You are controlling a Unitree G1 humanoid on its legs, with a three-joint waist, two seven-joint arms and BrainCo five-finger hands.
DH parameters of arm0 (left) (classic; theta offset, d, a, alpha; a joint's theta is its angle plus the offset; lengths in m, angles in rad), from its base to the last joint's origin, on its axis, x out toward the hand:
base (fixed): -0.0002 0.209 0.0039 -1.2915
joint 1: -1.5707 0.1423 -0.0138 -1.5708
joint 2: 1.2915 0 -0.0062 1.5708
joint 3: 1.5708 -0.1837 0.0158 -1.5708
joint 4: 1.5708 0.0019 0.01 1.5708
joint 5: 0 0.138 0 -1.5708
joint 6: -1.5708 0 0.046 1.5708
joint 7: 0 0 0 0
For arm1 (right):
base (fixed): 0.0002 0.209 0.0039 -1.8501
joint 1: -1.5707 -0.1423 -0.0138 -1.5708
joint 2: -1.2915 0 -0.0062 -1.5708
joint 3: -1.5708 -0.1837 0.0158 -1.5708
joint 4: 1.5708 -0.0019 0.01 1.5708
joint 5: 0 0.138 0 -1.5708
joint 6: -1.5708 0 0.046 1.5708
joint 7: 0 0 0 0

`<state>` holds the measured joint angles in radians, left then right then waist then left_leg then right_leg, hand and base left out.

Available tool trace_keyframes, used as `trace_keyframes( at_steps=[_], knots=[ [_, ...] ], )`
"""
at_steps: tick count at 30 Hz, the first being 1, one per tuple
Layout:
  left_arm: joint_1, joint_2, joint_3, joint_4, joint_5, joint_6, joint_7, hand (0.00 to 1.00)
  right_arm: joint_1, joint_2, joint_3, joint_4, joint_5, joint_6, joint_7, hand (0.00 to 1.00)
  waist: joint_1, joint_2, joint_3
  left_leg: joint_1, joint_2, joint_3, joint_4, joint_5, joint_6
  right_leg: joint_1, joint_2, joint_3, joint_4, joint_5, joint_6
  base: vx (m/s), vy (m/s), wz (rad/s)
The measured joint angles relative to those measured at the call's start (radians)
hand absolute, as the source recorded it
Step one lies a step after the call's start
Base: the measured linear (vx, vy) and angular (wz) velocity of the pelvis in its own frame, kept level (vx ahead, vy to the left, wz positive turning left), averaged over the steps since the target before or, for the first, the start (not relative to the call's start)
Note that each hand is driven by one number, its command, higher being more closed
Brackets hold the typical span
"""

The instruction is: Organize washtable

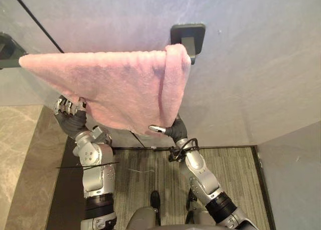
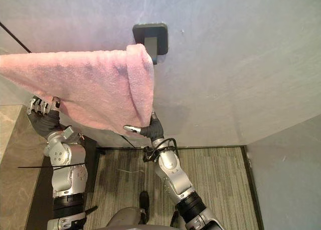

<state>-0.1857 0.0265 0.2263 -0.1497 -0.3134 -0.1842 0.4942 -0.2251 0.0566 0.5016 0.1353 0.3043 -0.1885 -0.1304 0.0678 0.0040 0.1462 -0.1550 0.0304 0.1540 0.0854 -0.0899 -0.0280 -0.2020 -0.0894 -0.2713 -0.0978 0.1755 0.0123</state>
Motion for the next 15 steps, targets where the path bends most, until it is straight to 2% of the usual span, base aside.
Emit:
trace_keyframes(
  at_steps=[7, 12, 13, 15],
  knots=[
    [-0.013, 0.016, -0.019, 0.0, -0.042, -0.038, -0.053, 1.0, -0.013, 0.003, -0.015, 0.001, -0.001, 0.0, 0.002, 0.0, 0.002, 0.003, 0.016, -0.006, 0.0, 0.008, -0.001, 0.0, 0.0, -0.011, 0.0, 0.007, 0.0, 0.002, -0.001, 0.0, 0.012, -0.03],
    [-0.011, 0.021, -0.021, -0.02, -0.048, -0.039, -0.08, 1.0, -0.014, 0.003, -0.04, 0.002, -0.027, 0.0, 0.002, 0.0, 0.001, 0.004, 0.018, -0.006, -0.002, 0.008, -0.002, 0.0, 0.0, -0.011, -0.001, 0.008, 0.0, 0.002, -0.001, 0.0, 0.0, 0.0],
    [-0.011, 0.021, -0.02, -0.029, -0.048, -0.039, -0.08, 1.0, -0.015, 0.003, -0.044, 0.003, -0.04, 0.0, 0.001, 1.0, 0.001, 0.005, 0.018, -0.006, -0.002, 0.008, -0.003, 0.0, 0.0, -0.012, -0.001, 0.008, 0.0, 0.002, -0.001, 0.0, 0.0, 0.0],
    [-0.011, 0.021, -0.019, -0.05, -0.048, -0.039, -0.08, 1.0, -0.023, 0.003, -0.061, 0.008, -0.056, 0.0, 0.0, 1.0, 0.001, 0.007, 0.022, -0.005, -0.002, 0.008, -0.004, 0.0, 0.0, -0.012, -0.001, 0.009, 0.0, 0.002, -0.001, 0.0, 0.0, 0.0]
  ],
)
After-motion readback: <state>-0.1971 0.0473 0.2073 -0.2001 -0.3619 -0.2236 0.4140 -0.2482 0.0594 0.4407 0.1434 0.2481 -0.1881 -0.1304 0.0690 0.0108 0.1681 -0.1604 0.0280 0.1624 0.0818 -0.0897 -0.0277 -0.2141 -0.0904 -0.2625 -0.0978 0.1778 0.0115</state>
